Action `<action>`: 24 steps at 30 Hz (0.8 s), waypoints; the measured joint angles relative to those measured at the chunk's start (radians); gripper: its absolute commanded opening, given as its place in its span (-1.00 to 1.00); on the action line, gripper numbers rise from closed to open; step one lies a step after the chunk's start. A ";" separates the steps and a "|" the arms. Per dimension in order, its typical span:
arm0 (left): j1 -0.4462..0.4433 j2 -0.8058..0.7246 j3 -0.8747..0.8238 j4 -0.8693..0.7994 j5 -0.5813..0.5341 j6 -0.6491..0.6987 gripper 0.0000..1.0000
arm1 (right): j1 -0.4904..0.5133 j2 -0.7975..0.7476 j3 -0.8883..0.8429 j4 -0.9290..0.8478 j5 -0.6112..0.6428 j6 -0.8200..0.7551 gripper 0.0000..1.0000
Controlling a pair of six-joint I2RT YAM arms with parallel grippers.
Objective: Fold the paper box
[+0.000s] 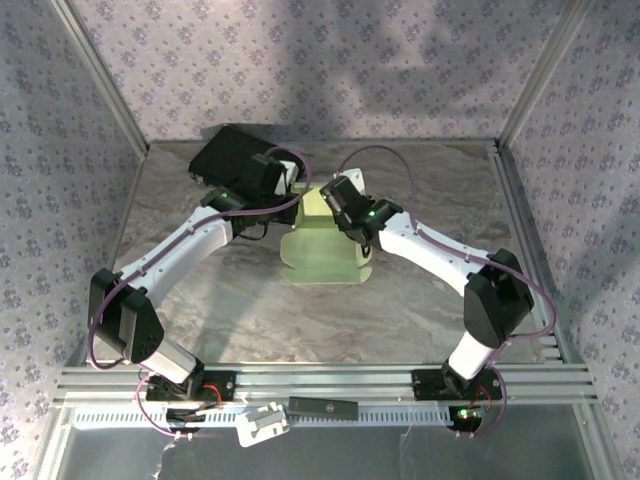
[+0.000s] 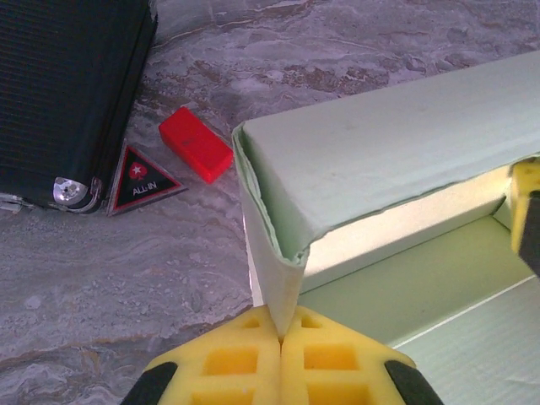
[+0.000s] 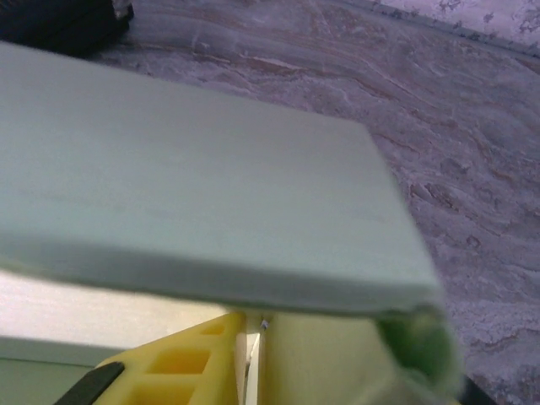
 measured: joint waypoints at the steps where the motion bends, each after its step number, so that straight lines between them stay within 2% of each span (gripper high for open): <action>1: 0.000 0.000 0.000 0.000 -0.003 -0.001 -1.00 | 0.003 0.004 0.000 -0.004 0.003 0.005 -0.55; 6: -0.005 0.000 0.000 -0.023 -0.006 -0.006 -1.00 | 0.008 0.011 0.014 -0.008 0.036 0.047 -1.00; 15: -0.006 0.000 0.005 -0.021 -0.011 -0.017 -1.00 | 0.042 0.053 0.086 -0.086 0.140 0.098 -1.00; 20: -0.006 0.000 0.007 -0.022 -0.021 -0.017 -1.00 | 0.042 0.032 0.061 -0.068 0.085 0.072 -0.18; 22: -0.007 0.000 0.009 -0.020 -0.021 -0.017 -1.00 | 0.043 -0.005 0.014 -0.041 0.024 0.055 -0.02; 24: -0.007 0.000 0.010 -0.019 -0.021 -0.017 -1.00 | 0.044 -0.056 -0.035 -0.018 -0.027 0.055 0.03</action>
